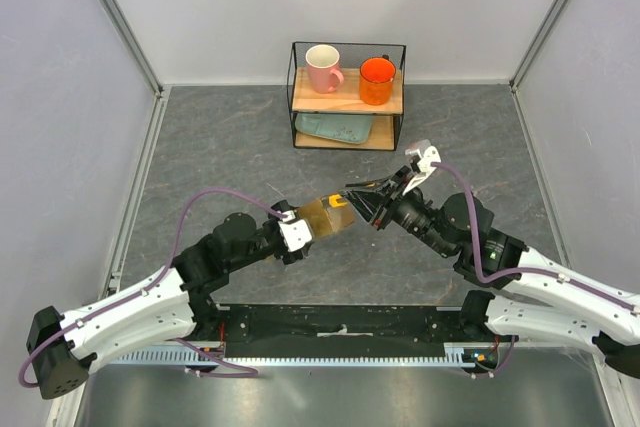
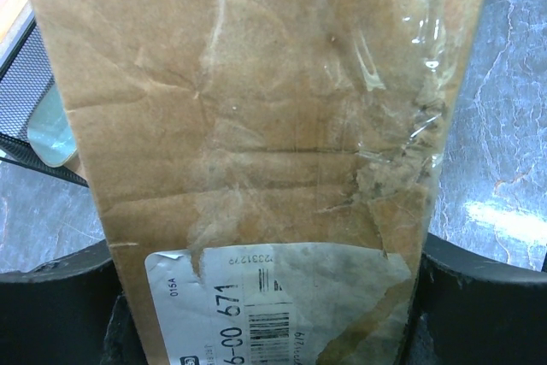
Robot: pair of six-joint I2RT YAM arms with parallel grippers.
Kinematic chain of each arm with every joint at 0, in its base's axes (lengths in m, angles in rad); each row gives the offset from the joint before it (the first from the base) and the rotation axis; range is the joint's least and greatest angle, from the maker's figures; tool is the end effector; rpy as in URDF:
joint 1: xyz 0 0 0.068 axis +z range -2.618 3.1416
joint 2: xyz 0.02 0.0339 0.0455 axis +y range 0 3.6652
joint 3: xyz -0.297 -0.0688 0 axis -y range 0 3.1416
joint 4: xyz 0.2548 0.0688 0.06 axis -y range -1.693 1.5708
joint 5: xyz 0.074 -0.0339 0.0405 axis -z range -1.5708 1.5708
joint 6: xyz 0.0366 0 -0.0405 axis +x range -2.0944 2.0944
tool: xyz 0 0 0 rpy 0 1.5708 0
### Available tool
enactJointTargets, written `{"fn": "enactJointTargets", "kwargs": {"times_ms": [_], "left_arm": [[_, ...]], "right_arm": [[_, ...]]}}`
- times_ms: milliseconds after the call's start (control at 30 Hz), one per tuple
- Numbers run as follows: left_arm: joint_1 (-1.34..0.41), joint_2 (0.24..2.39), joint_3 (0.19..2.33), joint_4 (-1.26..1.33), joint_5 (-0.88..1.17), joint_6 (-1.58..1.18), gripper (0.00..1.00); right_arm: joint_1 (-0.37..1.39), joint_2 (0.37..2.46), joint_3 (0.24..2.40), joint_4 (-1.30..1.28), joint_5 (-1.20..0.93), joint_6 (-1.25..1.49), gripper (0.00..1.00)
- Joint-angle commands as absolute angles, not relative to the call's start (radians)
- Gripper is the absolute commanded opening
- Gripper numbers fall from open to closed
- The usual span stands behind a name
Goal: Unpack the express box
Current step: Cut the express box.
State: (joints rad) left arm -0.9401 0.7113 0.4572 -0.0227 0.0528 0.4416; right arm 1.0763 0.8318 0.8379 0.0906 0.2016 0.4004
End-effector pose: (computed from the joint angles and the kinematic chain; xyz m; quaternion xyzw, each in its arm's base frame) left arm 0.0946 -0.1328 0.2712 0.5205 0.6046 -0.1691 0.5788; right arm 0.0936 0.1582 0.4052 -0.1514 0.6556 0.4458 0.5904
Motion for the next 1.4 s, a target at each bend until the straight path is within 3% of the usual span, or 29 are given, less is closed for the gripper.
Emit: {"fn": "enactJointTargets", "kwargs": {"times_ms": [0, 1367], "left_arm": [[-0.945, 0.690, 0.477, 0.066, 0.051, 0.405, 0.02], [-0.937, 0.676, 0.456, 0.058, 0.064, 0.393, 0.02]], "right_arm": [[1.080, 0.795, 0.850, 0.086, 0.230, 0.393, 0.00], [1.088, 0.811, 0.870, 0.147, 0.166, 0.423, 0.00]]}}
